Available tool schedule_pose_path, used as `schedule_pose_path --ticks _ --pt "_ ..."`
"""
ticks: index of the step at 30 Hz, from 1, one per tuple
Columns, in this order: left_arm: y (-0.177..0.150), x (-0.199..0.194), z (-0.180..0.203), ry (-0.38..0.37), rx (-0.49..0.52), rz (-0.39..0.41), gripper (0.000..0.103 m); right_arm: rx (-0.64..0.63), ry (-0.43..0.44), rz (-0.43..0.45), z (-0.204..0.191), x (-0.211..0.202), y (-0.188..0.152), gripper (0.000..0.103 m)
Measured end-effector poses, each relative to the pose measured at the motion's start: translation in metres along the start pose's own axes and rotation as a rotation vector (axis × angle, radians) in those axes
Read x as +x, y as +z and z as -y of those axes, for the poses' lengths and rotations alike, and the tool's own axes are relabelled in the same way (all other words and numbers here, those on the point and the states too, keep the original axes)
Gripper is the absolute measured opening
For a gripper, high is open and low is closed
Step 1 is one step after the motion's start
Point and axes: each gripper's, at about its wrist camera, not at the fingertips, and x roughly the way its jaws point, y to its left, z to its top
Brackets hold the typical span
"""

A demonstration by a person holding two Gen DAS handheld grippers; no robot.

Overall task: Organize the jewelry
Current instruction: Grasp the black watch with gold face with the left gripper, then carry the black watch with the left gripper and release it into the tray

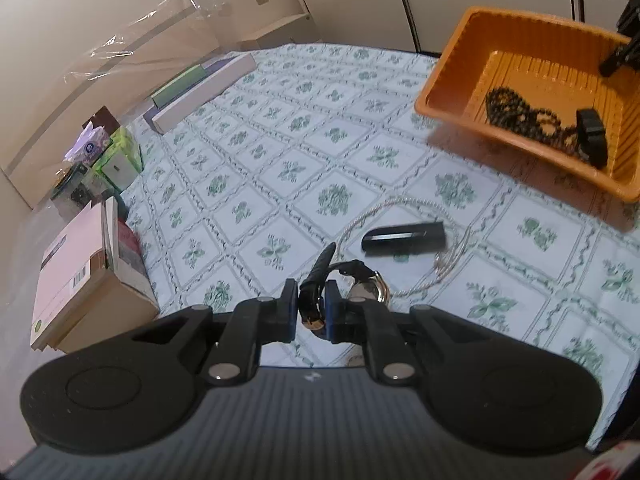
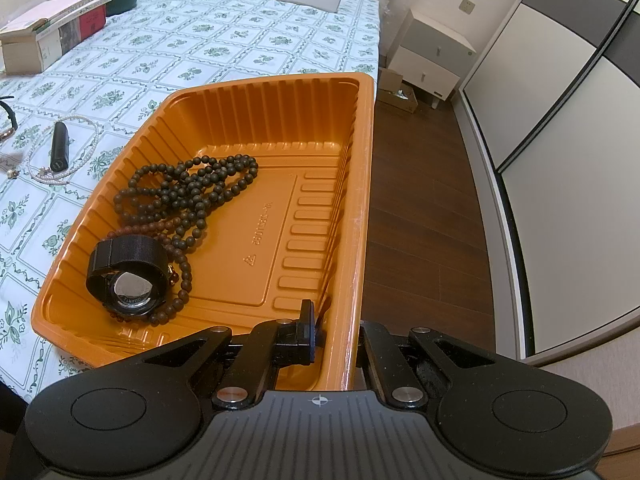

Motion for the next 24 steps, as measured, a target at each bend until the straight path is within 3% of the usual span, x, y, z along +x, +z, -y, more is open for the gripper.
schedule_pose_path --ticks 6,18,24 --pt "0.020 -0.007 0.018 -0.048 0.006 0.048 0.012 -0.001 0.000 0.000 0.000 0.000 0.000 0.003" --pt "0.082 -0.010 0.094 -0.226 0.020 0.173 0.012 -0.002 0.003 0.001 0.000 -0.001 0.001 0.003" --pt "0.110 -0.004 0.123 -0.276 0.029 0.209 0.012 -0.002 0.004 0.001 0.000 -0.001 0.001 0.003"
